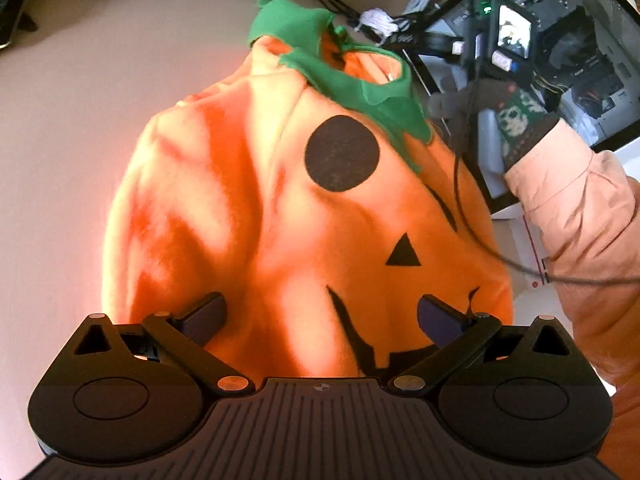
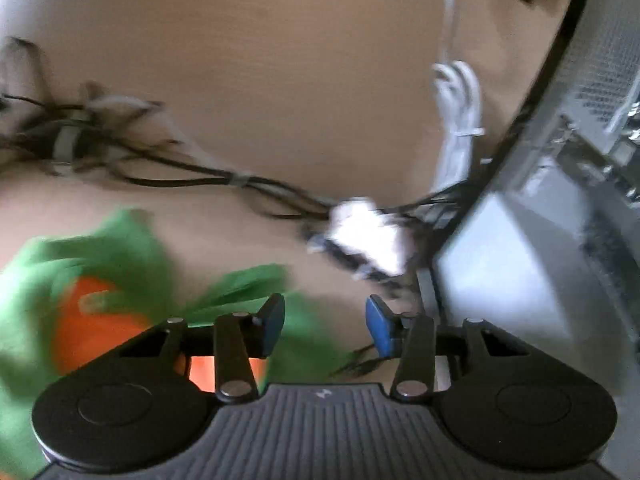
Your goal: Fold clothes
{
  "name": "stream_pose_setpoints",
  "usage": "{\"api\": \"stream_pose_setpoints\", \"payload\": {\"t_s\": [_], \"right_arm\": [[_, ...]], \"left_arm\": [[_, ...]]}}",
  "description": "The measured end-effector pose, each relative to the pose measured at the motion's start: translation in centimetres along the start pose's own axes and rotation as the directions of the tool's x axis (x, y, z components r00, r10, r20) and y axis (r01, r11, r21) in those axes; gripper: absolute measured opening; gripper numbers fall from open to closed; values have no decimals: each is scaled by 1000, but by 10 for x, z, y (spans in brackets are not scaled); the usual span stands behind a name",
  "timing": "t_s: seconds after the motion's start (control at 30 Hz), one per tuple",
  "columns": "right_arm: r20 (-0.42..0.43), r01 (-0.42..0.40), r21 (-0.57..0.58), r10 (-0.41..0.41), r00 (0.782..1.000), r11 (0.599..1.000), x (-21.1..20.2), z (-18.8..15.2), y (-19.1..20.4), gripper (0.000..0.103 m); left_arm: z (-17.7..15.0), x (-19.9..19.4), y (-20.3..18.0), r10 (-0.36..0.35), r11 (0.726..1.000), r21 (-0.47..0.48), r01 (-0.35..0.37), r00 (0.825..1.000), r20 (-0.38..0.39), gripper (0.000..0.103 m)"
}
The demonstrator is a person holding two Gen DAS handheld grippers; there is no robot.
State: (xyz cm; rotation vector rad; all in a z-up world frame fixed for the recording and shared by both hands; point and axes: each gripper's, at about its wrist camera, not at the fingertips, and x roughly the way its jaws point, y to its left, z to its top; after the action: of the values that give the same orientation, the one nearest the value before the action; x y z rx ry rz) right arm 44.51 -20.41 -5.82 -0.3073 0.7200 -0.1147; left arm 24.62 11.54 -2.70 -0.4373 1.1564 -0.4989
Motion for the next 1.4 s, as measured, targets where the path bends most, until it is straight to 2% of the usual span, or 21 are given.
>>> {"api": "stream_pose_setpoints", "payload": {"t_s": [0.07,0.1,0.13,0.17,0.23,0.27,0.37,0.4,0.47,0.6,0.63,0.73,0.77,0.8,0.9,1.0,1.1,1.17,1.23,1.37,1.4], "right_arm": [[39,-130,123,126,991,984,-18,7,-13,44],[70,-227,154,219,973,962,-31,7,-15,45],[100,-322,177,308,946,930,-43,7,-16,53],[96,-407,160,397,913,899,-50,5,-9,65],[81,-565,127,559,825,815,-65,2,6,70],[53,-609,123,608,792,783,-65,-3,17,70],[-7,-637,187,649,761,748,-50,-14,39,68],[-15,-628,199,644,765,752,-43,-16,44,66],[-25,-617,205,634,773,760,-32,-21,53,47],[-35,-632,135,641,767,763,-29,-21,67,40],[-36,-634,108,640,767,766,-30,-19,71,31],[-15,-602,30,602,798,798,-30,-7,80,14],[5,-572,14,572,820,820,-28,0,79,12],[4,-557,17,557,831,830,-23,4,78,11],[2,-512,26,513,859,858,-8,16,74,11],[5,-528,42,528,849,848,-16,14,68,12],[74,-543,55,539,839,838,-58,3,51,33],[103,-539,77,531,841,839,-87,-13,35,57],[111,-528,117,517,848,841,-114,-34,18,60],[-9,-447,234,462,887,863,-133,-94,2,61],[-42,-427,273,454,890,862,-134,-107,0,61]], "left_arm": [[-2,-4,3,-3,1000,-21,3,1000,14,103],[-1,-3,4,-8,999,-31,9,1000,19,103],[0,-3,4,-12,999,-39,13,1000,24,103],[1,-2,4,-10,999,-39,11,1000,26,103],[7,3,0,-4,999,-35,5,1000,30,103],[9,5,-3,-1,999,-33,2,1000,31,103],[10,7,-8,5,1000,-26,-4,999,31,103],[10,8,-9,8,1000,-27,-7,1000,29,103],[8,9,-11,15,1000,-28,-14,1000,28,103],[3,5,-9,13,999,-47,-11,999,40,103],[2,4,-8,11,999,-54,-8,999,44,103],[0,0,-7,8,998,-65,-4,999,51,103],[0,-1,-7,8,998,-68,-4,999,52,103],[-1,-3,-6,9,998,-69,-5,999,53,103],[-5,-7,-7,19,998,-67,-15,998,56,103],[-8,-15,-3,19,997,-70,-15,998,57,103],[-3,-19,0,22,998,-56,-20,999,40,103],[6,-24,-3,24,999,-31,-23,998,54,103],[19,-29,-8,7,1000,13,-8,997,83,103],[57,-23,-33,-77,988,145,57,988,136,103],[65,-13,-41,-89,983,170,65,987,134,103]]}}
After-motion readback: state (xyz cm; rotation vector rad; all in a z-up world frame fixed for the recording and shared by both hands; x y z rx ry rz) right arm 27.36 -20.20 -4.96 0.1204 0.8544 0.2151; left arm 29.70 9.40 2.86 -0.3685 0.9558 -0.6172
